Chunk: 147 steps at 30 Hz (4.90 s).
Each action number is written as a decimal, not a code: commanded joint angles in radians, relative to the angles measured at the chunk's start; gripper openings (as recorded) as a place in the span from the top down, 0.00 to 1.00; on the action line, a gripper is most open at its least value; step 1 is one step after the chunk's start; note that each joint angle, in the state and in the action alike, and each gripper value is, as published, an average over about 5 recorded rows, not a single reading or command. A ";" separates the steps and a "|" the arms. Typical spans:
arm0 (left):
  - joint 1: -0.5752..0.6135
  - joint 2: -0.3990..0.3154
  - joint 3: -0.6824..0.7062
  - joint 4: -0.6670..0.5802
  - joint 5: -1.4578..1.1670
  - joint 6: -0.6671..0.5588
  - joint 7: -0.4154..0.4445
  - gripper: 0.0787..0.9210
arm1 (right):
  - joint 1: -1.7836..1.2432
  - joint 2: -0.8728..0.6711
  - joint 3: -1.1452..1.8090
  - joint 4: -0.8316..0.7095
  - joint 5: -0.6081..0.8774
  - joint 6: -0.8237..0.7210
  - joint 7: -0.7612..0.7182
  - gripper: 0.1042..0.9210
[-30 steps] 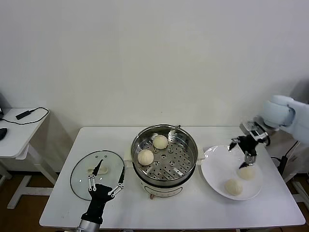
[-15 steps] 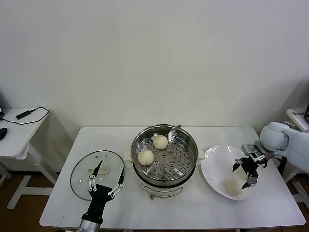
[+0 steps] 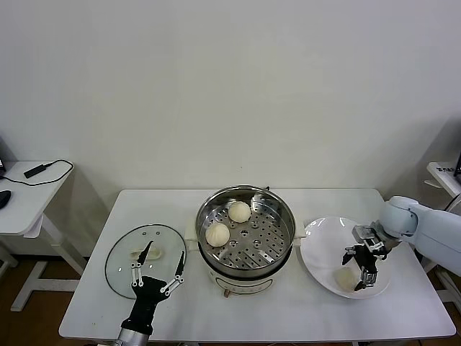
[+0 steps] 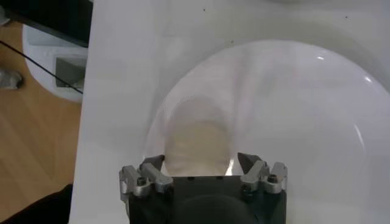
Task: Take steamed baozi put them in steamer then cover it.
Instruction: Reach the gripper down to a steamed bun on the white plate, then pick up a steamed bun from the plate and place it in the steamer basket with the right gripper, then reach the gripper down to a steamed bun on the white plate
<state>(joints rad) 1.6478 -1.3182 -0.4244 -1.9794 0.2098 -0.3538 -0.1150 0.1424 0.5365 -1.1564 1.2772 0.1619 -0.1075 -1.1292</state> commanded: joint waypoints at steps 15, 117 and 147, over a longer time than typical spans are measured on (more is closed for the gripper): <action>-0.006 0.003 -0.001 -0.012 -0.012 0.004 -0.002 0.12 | 0.330 0.000 -0.128 0.077 0.054 0.043 -0.045 0.31; 0.006 0.011 -0.004 -0.042 -0.027 0.011 -0.022 0.12 | 0.028 -0.062 0.124 -0.257 -0.064 0.186 -0.043 0.12; 0.016 0.002 -0.006 -0.017 -0.014 0.001 -0.037 0.12 | -0.151 0.085 0.255 -0.367 -0.144 0.196 0.073 0.15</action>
<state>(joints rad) 1.6611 -1.3160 -0.4304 -2.0030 0.1911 -0.3498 -0.1464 0.0235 0.6066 -0.9230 0.9326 0.0249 0.0878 -1.0816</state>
